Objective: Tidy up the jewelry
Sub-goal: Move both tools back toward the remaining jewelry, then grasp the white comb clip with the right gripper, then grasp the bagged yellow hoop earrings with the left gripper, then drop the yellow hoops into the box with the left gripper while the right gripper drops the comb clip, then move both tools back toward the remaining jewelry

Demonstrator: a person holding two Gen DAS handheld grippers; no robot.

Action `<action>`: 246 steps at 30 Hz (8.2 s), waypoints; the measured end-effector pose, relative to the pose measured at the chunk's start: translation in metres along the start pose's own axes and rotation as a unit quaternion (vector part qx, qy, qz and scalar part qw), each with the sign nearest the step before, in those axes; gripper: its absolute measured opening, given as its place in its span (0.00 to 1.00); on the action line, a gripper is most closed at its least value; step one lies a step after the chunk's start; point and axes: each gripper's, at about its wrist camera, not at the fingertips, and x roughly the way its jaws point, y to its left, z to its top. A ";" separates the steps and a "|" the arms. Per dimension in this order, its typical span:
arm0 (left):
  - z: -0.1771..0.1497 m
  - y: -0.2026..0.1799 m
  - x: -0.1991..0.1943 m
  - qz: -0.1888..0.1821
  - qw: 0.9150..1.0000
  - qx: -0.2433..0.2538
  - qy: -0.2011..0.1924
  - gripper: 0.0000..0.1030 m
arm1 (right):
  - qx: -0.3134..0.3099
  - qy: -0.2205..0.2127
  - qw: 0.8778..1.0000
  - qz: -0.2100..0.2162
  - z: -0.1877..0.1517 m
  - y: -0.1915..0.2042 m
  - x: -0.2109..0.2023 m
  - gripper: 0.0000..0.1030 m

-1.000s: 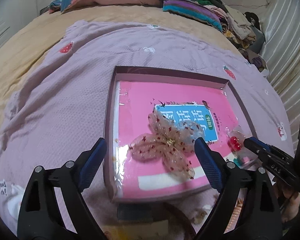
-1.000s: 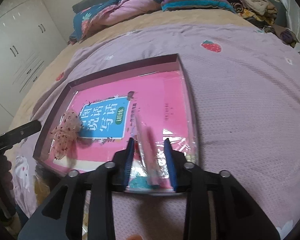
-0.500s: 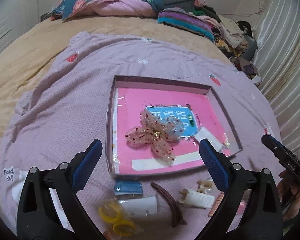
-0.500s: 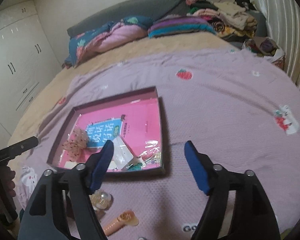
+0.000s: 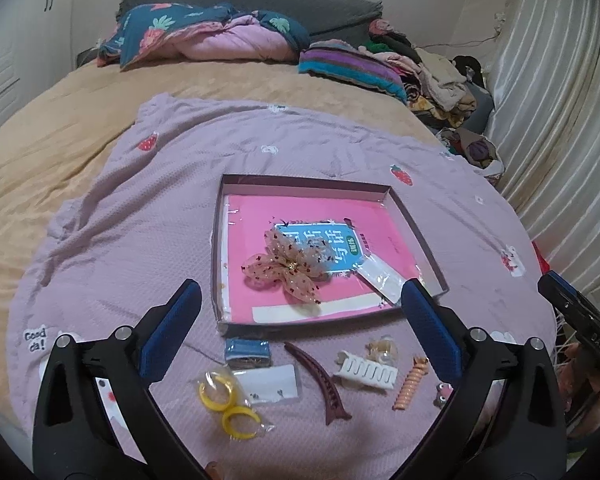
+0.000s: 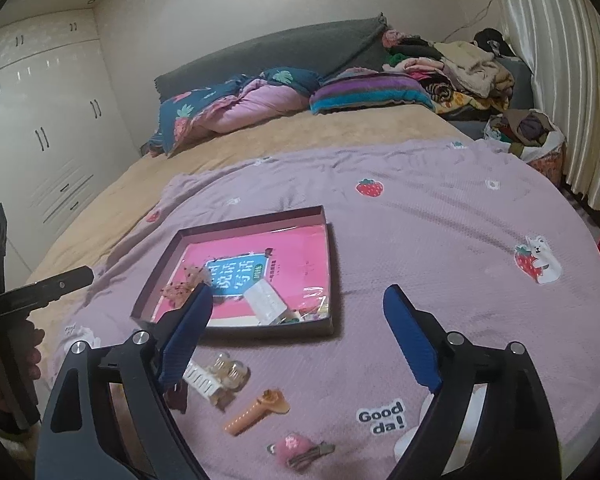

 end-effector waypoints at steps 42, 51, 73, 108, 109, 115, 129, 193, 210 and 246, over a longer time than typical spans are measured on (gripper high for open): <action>-0.088 0.055 0.015 0.054 0.996 -0.029 0.065 0.91 | -0.112 0.094 0.988 0.059 -0.073 0.083 0.032 0.85; -0.103 0.062 0.029 0.056 0.994 -0.039 0.084 0.91 | -0.128 0.125 0.981 0.077 -0.089 0.095 0.053 0.80; -0.110 0.077 0.065 0.061 0.990 -0.065 0.113 0.58 | -0.158 0.189 0.962 0.118 -0.112 0.111 0.112 0.25; -0.084 0.078 0.025 0.042 0.993 -0.076 0.075 0.39 | -0.132 0.108 0.974 0.147 -0.078 0.094 0.079 0.03; -0.081 0.075 0.023 0.040 0.994 -0.073 0.071 0.39 | -0.127 0.103 0.976 0.141 -0.076 0.087 0.074 0.03; -0.062 0.052 0.019 0.028 0.996 -0.053 0.060 0.39 | -0.100 0.091 0.984 0.113 -0.067 0.056 0.057 0.03; -0.030 0.002 0.043 0.000 0.998 -0.015 0.056 0.39 | -0.047 0.060 0.995 0.069 -0.046 0.003 0.032 0.03; 0.006 -0.025 0.146 -0.004 0.994 0.011 0.109 0.66 | -0.029 0.127 0.990 0.048 0.015 0.003 0.138 0.58; 0.011 -0.031 0.079 -0.006 0.998 0.008 0.069 0.91 | -0.009 0.057 0.997 0.047 0.022 -0.004 0.060 0.82; -0.035 0.015 -0.007 0.040 0.998 -0.033 0.022 0.91 | -0.054 0.029 0.995 0.077 -0.018 0.032 -0.006 0.85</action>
